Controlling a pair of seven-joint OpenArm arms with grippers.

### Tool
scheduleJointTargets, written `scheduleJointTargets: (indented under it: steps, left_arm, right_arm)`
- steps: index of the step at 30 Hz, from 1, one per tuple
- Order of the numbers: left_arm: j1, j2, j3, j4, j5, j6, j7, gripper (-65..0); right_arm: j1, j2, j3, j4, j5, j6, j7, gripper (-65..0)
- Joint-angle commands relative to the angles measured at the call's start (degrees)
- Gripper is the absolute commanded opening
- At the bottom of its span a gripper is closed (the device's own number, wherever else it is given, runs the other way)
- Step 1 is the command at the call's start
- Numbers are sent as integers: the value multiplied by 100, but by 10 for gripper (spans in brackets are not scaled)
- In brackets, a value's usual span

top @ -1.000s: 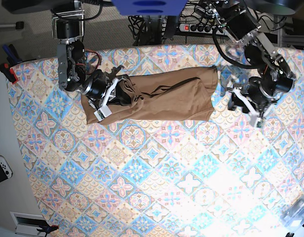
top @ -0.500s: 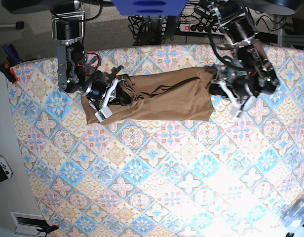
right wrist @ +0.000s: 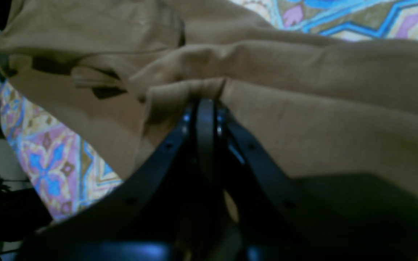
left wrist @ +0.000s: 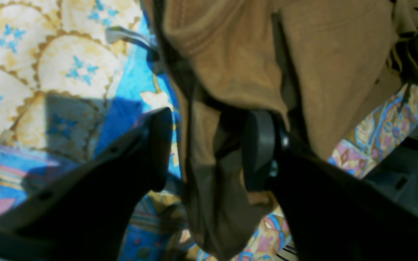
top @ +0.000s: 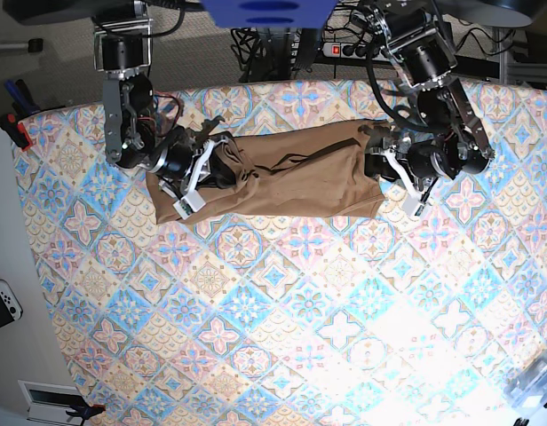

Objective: Layout the t-shirt on the table in an organized manner, then fold the t-shirt properly
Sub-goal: 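Release the left gripper and regrasp the strip's other end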

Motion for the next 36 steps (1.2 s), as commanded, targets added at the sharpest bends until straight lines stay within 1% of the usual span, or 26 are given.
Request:
scheduleJointTargets:
  steps: [1, 3, 5, 6, 11, 18, 21, 25, 27, 31, 33, 36]
  left_arm:
    - [3, 64, 14, -31, 289, 34, 178, -416]
    - [-6, 169, 14, -31, 324, 34, 178, -506]
    - [-59, 178, 22, -40, 342, 34, 178, -620]
    - [-76, 187, 22, -49, 342, 34, 178, -650]
    - [-111, 161, 93, -22, 333, 34, 178, -650]
    - [-129, 38, 146, 22, 281, 34, 178, -650]
    - [-138, 38, 146, 488, 289, 34, 178, -650]
    - [-23, 46, 181, 1455, 333, 34, 178, -650]
    - [21, 46, 462, 2000, 333, 34, 178, -650]
    - [144, 73, 814, 2747, 333, 34, 178, -650]
    - [205, 82, 1042, 2879, 324, 34, 178, -650]
    - [240, 82, 1675, 2879, 316, 34, 178, -650]
  right_arm:
    - [8, 35, -14, 57, -87, 44, -187, -650]
    - [8, 35, -14, 65, -87, 44, -187, -650]
    - [8, 35, -14, 136, -87, 44, -187, -650]
    - [8, 35, -14, 197, -87, 44, -187, -650]
    - [8, 35, -14, 813, -87, 44, -187, -650]
    - [-1, 35, -14, 1604, -87, 44, -187, -650]
    - [-1, 35, -14, 1815, -87, 44, -187, -650]
    - [-1, 35, 48, 1929, -87, 44, -143, -650]
    - [-1, 35, 188, 1929, -87, 44, -143, -650]
    - [-1, 35, 584, 1929, -87, 44, -152, -650]
    - [-1, 35, 725, 1929, -87, 44, -152, -650]
    - [-1, 35, 865, 1929, -87, 44, -178, -650]
